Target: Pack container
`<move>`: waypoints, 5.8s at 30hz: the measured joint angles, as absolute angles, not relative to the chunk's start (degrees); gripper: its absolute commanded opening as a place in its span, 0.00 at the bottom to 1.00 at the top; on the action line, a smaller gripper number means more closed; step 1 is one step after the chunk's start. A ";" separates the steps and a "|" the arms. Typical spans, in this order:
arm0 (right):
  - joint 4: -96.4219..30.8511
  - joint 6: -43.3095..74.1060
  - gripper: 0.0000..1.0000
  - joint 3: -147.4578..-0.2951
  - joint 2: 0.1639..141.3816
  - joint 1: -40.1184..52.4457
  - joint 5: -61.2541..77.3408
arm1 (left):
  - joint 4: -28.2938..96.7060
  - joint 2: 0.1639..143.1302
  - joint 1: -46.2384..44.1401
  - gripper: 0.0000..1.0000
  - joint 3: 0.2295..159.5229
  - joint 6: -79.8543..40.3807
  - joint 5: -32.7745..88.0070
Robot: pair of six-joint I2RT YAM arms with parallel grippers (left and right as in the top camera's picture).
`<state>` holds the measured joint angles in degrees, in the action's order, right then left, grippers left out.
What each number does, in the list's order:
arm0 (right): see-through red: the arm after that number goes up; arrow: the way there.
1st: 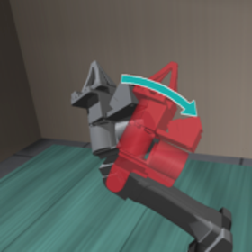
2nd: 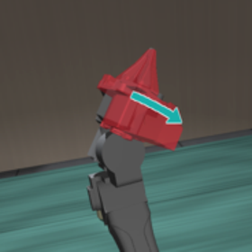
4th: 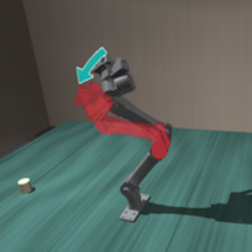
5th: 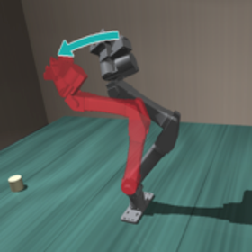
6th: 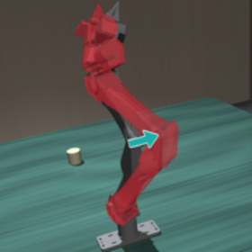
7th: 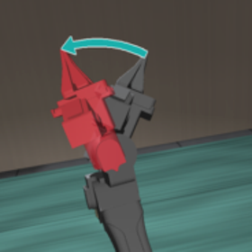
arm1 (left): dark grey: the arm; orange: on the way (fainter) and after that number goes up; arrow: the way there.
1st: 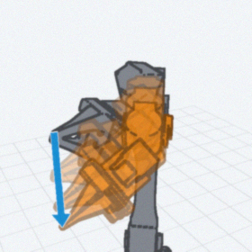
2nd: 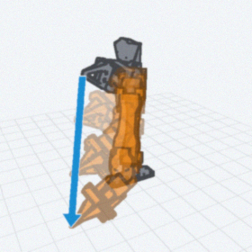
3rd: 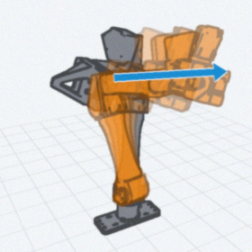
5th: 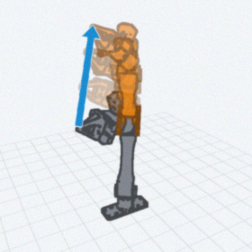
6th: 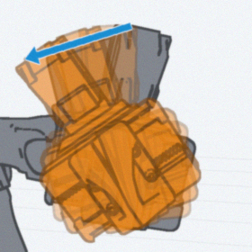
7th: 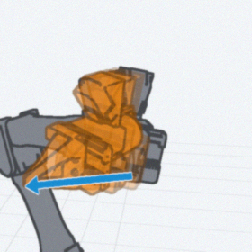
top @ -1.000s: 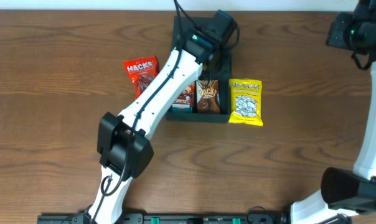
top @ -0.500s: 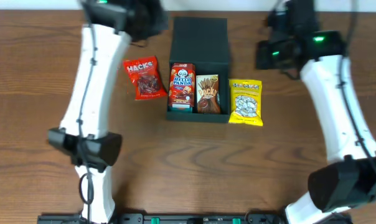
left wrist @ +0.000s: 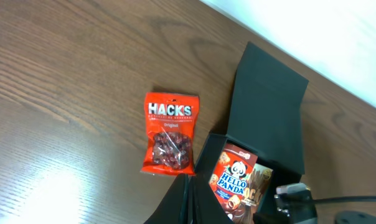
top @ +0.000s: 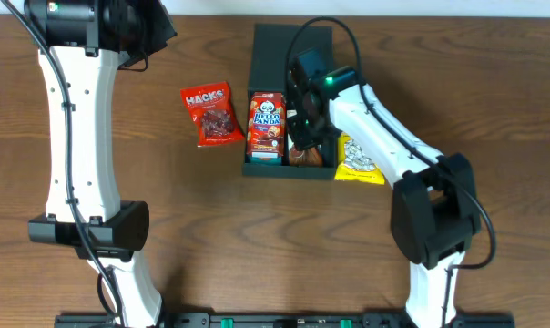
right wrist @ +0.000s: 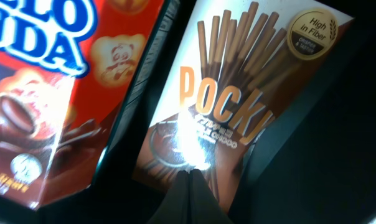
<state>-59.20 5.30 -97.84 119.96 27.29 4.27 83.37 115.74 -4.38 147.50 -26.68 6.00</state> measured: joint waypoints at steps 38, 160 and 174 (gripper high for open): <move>-67.55 10.07 0.06 -105.84 106.98 6.33 -4.03 | 82.08 115.74 -4.38 0.06 145.40 -21.10 4.47; -86.41 13.50 0.02 -151.79 127.46 6.15 30.96 | 80.60 115.83 -4.34 0.06 141.34 -20.95 4.51; -88.58 24.29 0.01 -143.41 127.46 11.57 34.98 | 80.99 115.83 -2.35 0.06 141.34 -20.93 4.67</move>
